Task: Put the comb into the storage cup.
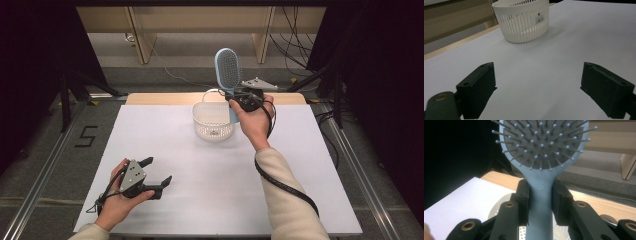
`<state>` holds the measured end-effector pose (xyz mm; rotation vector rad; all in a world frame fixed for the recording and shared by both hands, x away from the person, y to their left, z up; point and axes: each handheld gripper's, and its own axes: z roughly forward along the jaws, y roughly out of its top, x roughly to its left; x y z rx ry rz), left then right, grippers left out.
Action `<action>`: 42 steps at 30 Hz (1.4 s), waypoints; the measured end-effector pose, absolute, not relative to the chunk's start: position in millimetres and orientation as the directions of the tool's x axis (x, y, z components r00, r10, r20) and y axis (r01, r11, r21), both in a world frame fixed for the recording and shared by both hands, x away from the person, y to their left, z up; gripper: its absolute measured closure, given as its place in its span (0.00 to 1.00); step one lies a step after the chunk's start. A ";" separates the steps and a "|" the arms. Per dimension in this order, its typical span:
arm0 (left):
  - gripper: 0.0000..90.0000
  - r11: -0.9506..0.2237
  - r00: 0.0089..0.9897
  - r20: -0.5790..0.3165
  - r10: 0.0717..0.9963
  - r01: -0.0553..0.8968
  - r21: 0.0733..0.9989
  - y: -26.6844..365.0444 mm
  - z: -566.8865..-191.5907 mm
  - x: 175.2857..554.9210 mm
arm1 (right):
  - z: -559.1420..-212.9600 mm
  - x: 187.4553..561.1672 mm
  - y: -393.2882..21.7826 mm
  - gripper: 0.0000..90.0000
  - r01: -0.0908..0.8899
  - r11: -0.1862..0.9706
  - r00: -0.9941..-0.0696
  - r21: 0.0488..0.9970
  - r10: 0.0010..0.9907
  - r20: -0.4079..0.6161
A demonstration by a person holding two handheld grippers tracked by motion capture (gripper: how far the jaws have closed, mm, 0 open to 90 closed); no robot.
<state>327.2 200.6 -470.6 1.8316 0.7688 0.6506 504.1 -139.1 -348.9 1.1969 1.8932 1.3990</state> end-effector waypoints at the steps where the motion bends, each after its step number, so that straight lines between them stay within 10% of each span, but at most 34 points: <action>1: 0.13 -0.294 0.653 0.089 0.752 0.212 0.932 200.7 -470.7 327.3 | -348.5 504.0 -139.1 0.78 0.355 0.086 -0.491 0.931 0.865 0.107; 42: 0.13 -0.297 0.654 0.091 0.751 0.211 0.931 201.2 -470.6 327.4 | -343.3 512.8 -130.1 0.78 0.354 0.086 -0.491 0.931 0.865 0.106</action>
